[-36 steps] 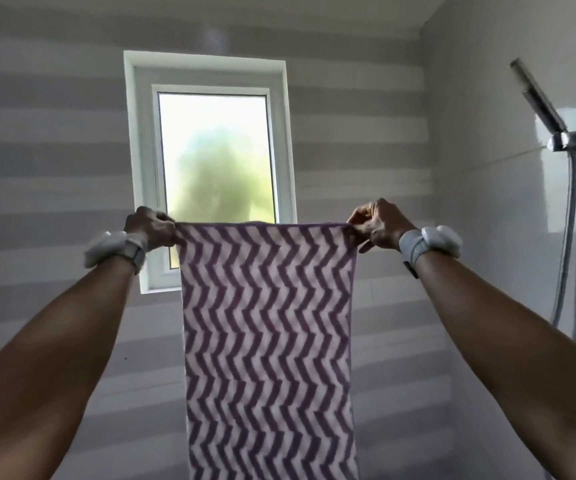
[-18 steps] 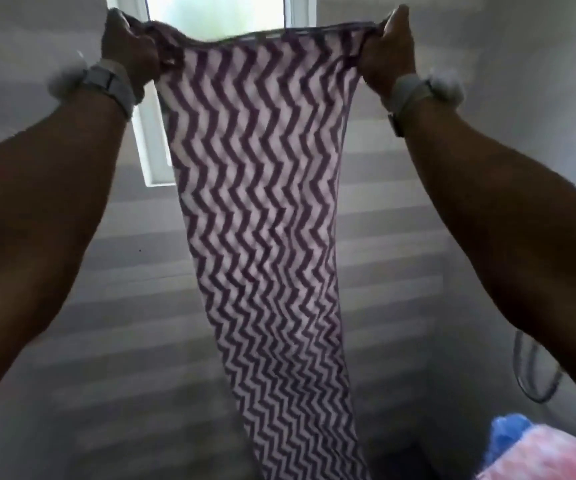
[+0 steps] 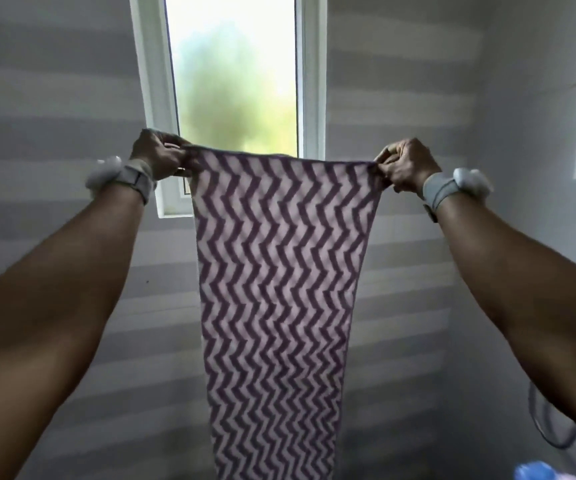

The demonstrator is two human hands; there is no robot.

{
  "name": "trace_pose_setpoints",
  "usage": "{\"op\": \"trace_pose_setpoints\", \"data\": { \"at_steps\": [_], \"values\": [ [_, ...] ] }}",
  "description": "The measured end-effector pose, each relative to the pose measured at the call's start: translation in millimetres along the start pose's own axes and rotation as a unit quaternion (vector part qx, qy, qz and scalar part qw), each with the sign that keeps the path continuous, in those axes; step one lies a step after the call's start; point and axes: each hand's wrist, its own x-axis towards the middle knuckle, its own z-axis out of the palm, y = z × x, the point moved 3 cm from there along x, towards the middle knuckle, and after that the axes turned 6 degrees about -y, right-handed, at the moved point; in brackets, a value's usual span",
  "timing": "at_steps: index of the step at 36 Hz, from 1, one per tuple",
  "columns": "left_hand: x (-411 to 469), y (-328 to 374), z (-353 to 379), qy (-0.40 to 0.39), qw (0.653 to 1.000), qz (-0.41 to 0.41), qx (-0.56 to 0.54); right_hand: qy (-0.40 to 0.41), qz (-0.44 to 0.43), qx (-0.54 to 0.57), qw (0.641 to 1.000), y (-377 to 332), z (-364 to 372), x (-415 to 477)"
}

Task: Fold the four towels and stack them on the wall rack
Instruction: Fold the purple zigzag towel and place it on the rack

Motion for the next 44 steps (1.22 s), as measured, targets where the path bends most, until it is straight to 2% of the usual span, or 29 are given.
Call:
{"op": "trace_pose_setpoints", "data": {
  "at_steps": [2, 4, 6, 8, 9, 10, 11, 12, 13, 14, 16, 18, 20, 22, 25, 27, 29, 31, 32, 33, 34, 36, 38, 41, 43, 44],
  "values": [
    [-2, -5, 8, -0.005, 0.999, -0.002, 0.037, -0.011, -0.004, -0.048, 0.999, 6, 5, -4],
    [-4, -8, 6, 0.017, 0.997, 0.013, 0.067, -0.004, -0.007, -0.032, 0.999, 11, 5, -7],
    [-1, -1, -2, 0.078, 0.993, 0.07, 0.045, 0.034, -0.042, 0.074, 0.996, 6, -1, -8],
    [0, 11, -11, 0.141, 0.976, 0.167, -0.002, 0.058, -0.109, 0.223, 0.967, -5, -10, -12],
    [-5, 16, -11, 0.105, 0.975, 0.191, -0.041, 0.023, -0.12, 0.273, 0.954, -11, -11, -15],
    [-12, 19, -2, 0.019, 0.983, 0.164, -0.077, -0.052, -0.101, 0.283, 0.952, -15, -8, -20],
    [-26, 17, 10, -0.089, 0.99, 0.085, -0.075, -0.144, -0.066, 0.263, 0.952, -16, 3, -29],
    [-39, 9, 23, -0.186, 0.982, -0.004, -0.032, -0.227, -0.039, 0.227, 0.946, -16, 15, -39],
    [-49, 3, 36, -0.246, 0.966, -0.067, 0.031, -0.275, -0.024, 0.196, 0.941, -13, 25, -43],
    [-56, -7, 42, -0.263, 0.957, -0.098, 0.079, -0.291, -0.021, 0.185, 0.938, -12, 32, -49],
    [-63, -13, 43, -0.22, 0.965, -0.088, 0.11, -0.26, -0.058, 0.187, 0.946, -15, 37, -52],
    [-50, -9, 35, -0.15, 0.987, 0.003, 0.058, -0.177, -0.123, 0.224, 0.95, -19, 30, -45],
    [-45, -1, 22, -0.083, 0.991, 0.097, -0.031, -0.074, -0.137, 0.291, 0.944, -19, 19, -42],
    [-43, -2, 18, -0.116, 0.984, 0.105, -0.083, -0.064, -0.121, 0.28, 0.95, -20, 17, -42],
    [-53, -19, 21, -0.213, 0.975, 0.064, 0.024, -0.211, -0.059, 0.125, 0.968, -17, 39, -56],
    [-54, -37, 16, -0.219, 0.971, 0.044, 0.084, -0.236, -0.061, 0.124, 0.962, -13, 43, -62],
    [-55, -35, 17, -0.191, 0.976, 0.059, 0.08, -0.161, -0.136, 0.142, 0.967, -17, 32, -57],
    [-54, -23, 19, -0.121, 0.987, 0.111, 0.004, -0.057, -0.147, 0.18, 0.971, -24, 16, -52],
    [-55, -20, 21, -0.098, 0.989, 0.108, -0.038, -0.019, -0.15, 0.202, 0.968, -27, 9, -54],
    [-51, -22, 22, -0.113, 0.987, 0.104, -0.047, -0.013, -0.153, 0.206, 0.966, -29, 7, -53],
    [-48, -34, 23, -0.142, 0.985, 0.089, -0.039, -0.056, -0.143, 0.204, 0.967, -27, 10, -57],
    [-13, -100, 15, -0.183, 0.98, 0.042, 0.07, -0.187, -0.102, 0.103, 0.972, -19, 24, -73],
    [-11, -143, 14, -0.215, 0.967, -0.025, 0.137, -0.253, -0.074, 0.046, 0.963, -5, 36, -88],
    [-65, -64, 34, -0.198, 0.976, 0.044, 0.085, -0.159, -0.095, 0.094, 0.978, -3, 26, -85],
    [-70, -39, 38, -0.129, 0.986, 0.102, 0.013, -0.046, -0.096, 0.156, 0.982, -8, 11, -77],
    [-64, -39, 35, -0.111, 0.988, 0.108, -0.015, -0.015, -0.103, 0.174, 0.979, -15, 6, -77]
  ]
}}
